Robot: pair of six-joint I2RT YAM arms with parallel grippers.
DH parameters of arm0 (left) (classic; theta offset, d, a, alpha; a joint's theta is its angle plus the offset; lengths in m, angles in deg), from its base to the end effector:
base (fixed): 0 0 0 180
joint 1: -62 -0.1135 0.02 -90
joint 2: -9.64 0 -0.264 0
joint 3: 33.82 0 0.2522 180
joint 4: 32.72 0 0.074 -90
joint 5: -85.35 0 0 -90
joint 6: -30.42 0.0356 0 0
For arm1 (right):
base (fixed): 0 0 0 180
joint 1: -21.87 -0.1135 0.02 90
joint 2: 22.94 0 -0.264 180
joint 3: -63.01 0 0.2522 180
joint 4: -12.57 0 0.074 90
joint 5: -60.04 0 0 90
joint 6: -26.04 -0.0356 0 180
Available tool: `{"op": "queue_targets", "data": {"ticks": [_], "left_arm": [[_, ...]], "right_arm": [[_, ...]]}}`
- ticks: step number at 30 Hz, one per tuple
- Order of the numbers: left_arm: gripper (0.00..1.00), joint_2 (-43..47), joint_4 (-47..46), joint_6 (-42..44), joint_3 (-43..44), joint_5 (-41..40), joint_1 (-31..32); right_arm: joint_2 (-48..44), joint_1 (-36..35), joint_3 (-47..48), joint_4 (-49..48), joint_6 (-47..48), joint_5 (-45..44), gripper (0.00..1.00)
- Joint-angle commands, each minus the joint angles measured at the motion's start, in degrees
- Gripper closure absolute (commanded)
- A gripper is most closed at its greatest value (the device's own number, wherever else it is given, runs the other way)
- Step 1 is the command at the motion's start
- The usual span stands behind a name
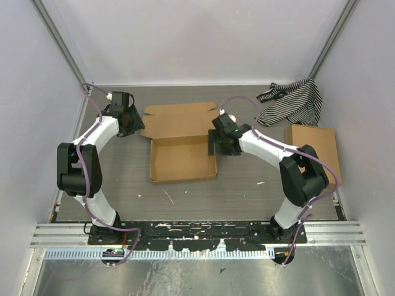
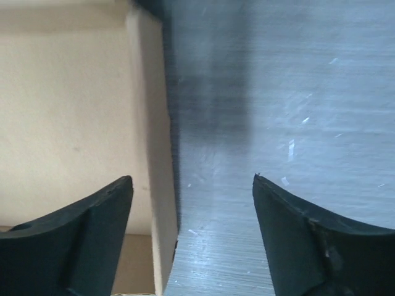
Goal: Fold the paper box
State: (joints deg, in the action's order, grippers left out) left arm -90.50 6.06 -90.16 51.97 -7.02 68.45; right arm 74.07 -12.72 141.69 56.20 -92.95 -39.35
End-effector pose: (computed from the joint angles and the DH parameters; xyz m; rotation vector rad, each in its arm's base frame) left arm 0.3743 -0.0408 0.2232 -0.5416 2.4511 -0.2165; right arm 0.2856 0.1899 0.1999 -0.0748 2.6362 0.1628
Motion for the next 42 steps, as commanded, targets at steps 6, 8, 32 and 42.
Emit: {"op": "queue_targets", "data": {"ticks": [6, 8, 32, 42], "left_arm": [[0.45, -9.2, 0.0, 1.1, 11.4, 6.6, -2.5], [0.45, -11.7, 2.1, 1.9, 14.7, 7.0, -2.6], [0.48, -22.6, 6.6, 3.1, 24.9, 11.9, -3.4], [0.58, -21.8, 6.4, 2.6, 25.3, 14.0, -2.8]], "right_arm": [[2.4, 18.1, 19.1, -0.1, 7.7, 13.5, 0.14], [7.3, 21.2, 25.1, -0.4, 8.4, 18.0, 0.19], [32.9, 23.1, 45.7, 0.2, 11.5, 42.6, 0.41], [33.4, 20.3, 49.1, 3.8, 12.7, 39.1, 0.62]]}}
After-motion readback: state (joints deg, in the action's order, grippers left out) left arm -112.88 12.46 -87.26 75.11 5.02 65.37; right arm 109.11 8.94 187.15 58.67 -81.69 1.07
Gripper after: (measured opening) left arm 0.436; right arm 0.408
